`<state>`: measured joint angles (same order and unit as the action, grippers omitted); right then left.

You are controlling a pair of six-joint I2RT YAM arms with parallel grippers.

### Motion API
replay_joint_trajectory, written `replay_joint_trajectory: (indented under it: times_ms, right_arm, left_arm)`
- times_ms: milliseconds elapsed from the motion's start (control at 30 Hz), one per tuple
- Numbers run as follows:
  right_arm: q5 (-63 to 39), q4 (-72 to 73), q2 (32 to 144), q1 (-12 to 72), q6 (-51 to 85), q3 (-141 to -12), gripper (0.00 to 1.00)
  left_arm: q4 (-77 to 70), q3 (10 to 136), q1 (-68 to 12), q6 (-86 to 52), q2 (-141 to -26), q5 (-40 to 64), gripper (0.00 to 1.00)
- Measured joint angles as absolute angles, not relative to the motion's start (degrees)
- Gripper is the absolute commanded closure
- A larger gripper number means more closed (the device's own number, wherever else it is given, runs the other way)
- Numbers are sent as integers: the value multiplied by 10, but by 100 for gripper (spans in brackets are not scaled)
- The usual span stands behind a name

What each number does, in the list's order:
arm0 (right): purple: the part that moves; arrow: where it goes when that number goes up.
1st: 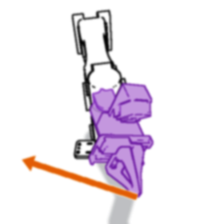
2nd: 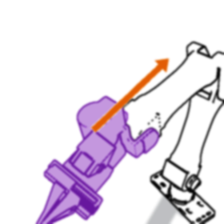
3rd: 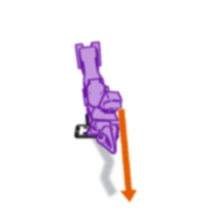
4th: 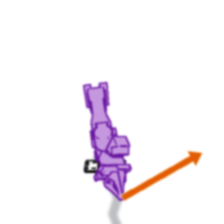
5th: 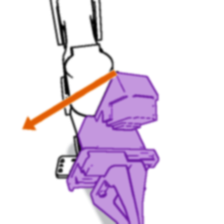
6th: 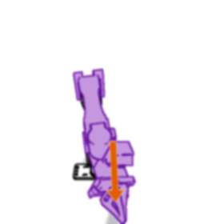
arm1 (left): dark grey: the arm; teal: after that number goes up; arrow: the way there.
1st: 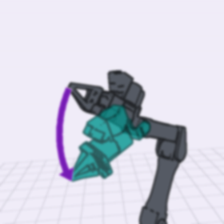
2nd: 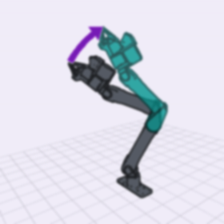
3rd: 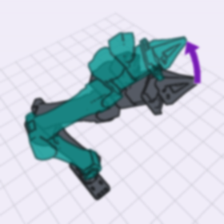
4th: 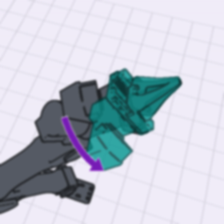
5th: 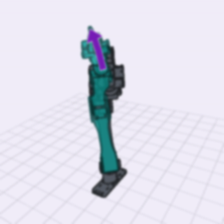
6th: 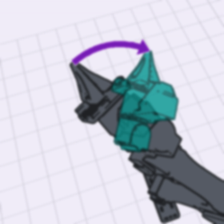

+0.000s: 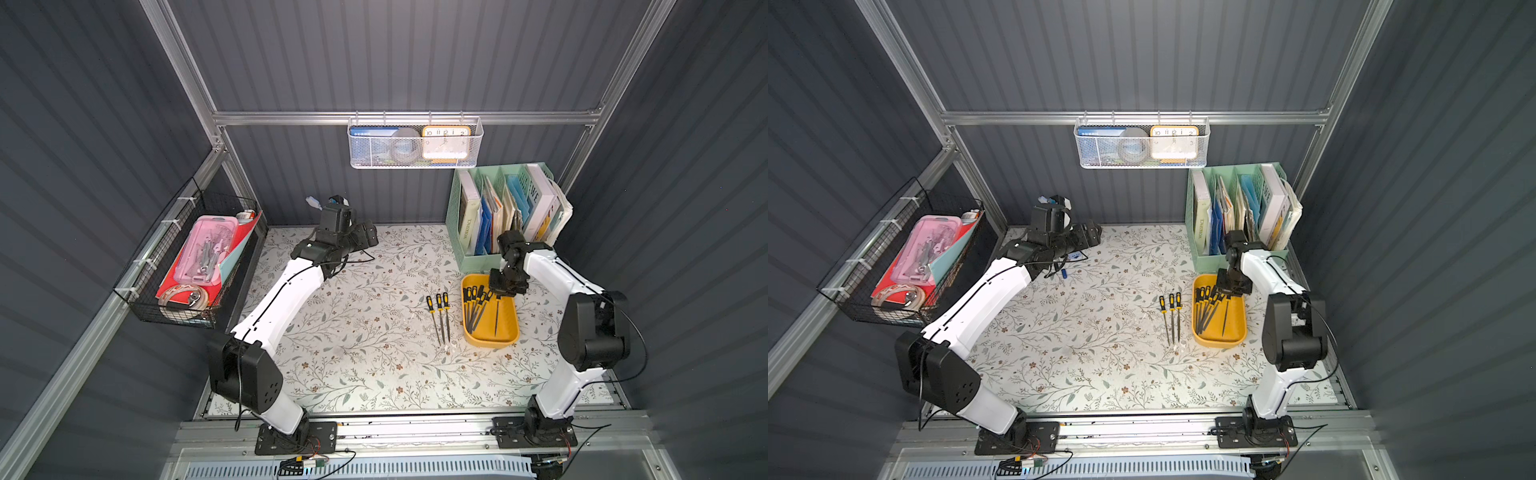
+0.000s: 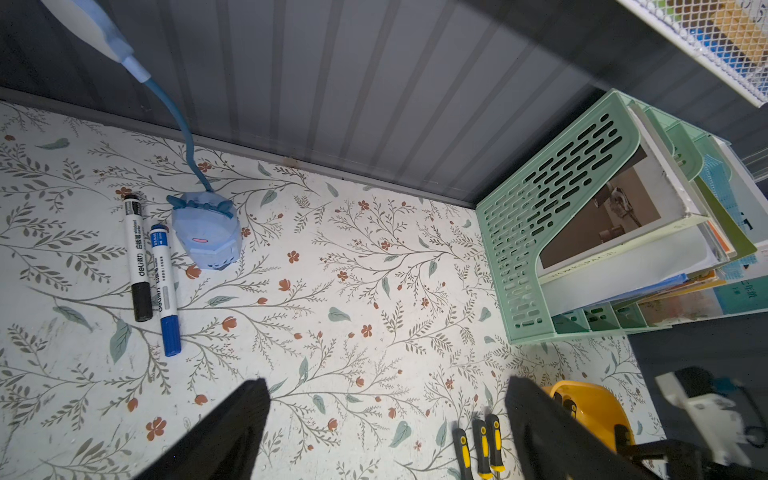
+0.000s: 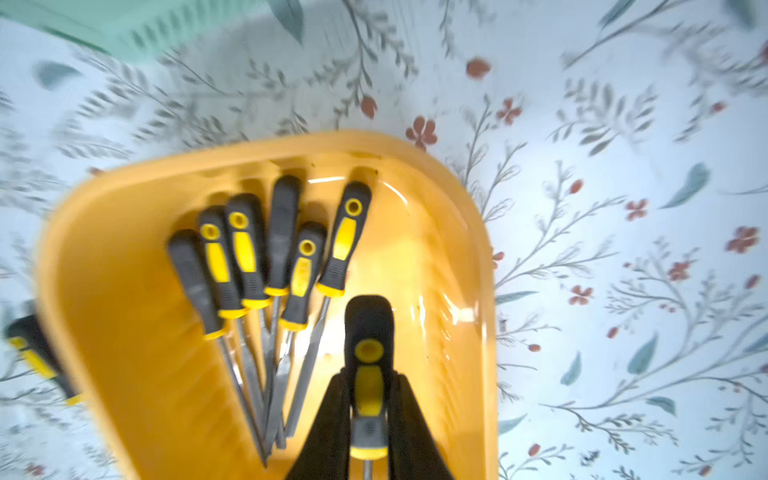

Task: Take the file tool out of the storage box
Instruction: Pick up the file tool from the storage box, then place the file tool at the center of the board.

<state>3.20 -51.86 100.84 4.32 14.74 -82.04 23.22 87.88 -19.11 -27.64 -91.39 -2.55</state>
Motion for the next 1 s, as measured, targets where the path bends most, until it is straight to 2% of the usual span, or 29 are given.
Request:
replay_joint_trajectory:
  times_ms: [100, 233, 367, 500, 733, 1000]
  right_arm:
    - [32, -531, 980, 73, 148, -863, 98]
    - [29, -536, 971, 156, 170, -886, 100]
    - [15, -529, 985, 249, 218, -886, 100]
    - [13, -508, 1021, 306, 265, -889, 100]
    - [15, -477, 1131, 354, 321, -931, 100]
    - [17, -467, 1207, 359, 345, -966, 100]
  left_arm:
    - [229, 879, -188, -278, -914, -19, 5]
    - [221, 878, -178, -280, -914, -14, 5]
    - [215, 875, -168, -281, -913, -10, 5]
    - [206, 860, -168, -284, -909, -5, 5]
    - [208, 840, -168, -284, -904, -3, 5]
    - [208, 840, -168, -284, -901, -5, 5]
